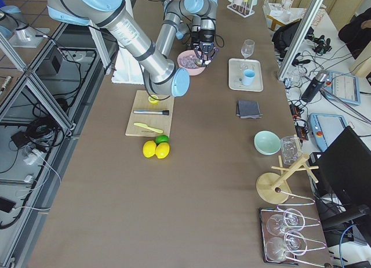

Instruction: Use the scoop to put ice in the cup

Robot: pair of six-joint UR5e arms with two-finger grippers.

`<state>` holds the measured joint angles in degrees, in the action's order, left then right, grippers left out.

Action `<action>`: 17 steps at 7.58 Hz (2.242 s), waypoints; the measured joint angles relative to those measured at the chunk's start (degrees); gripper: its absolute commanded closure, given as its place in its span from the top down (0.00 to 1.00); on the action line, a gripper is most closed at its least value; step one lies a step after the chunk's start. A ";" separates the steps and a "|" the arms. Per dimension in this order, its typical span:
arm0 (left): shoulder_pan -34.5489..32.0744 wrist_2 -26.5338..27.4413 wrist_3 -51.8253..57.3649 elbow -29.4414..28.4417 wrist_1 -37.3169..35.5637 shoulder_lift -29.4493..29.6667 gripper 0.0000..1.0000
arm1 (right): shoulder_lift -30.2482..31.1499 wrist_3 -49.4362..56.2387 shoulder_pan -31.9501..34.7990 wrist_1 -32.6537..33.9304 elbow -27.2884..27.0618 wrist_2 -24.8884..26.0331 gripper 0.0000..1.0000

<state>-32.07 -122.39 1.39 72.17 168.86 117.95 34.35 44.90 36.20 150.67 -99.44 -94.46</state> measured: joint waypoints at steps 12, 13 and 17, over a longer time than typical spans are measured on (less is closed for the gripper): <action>-0.01 -0.39 -0.07 -0.01 -2.57 1.23 0.98 | -3.19 -11.30 -6.84 5.16 5.67 2.31 0.00; -0.01 -0.39 -0.08 -0.01 -2.57 1.23 0.98 | -3.34 -11.45 -7.05 5.16 6.20 2.54 0.00; -0.01 -0.39 -0.12 -0.01 -2.57 1.23 0.98 | -5.91 -14.38 -8.90 4.73 11.29 3.09 0.00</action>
<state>-32.08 -122.78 1.27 72.16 166.29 119.18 28.44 30.52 27.30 155.41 -88.15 -91.36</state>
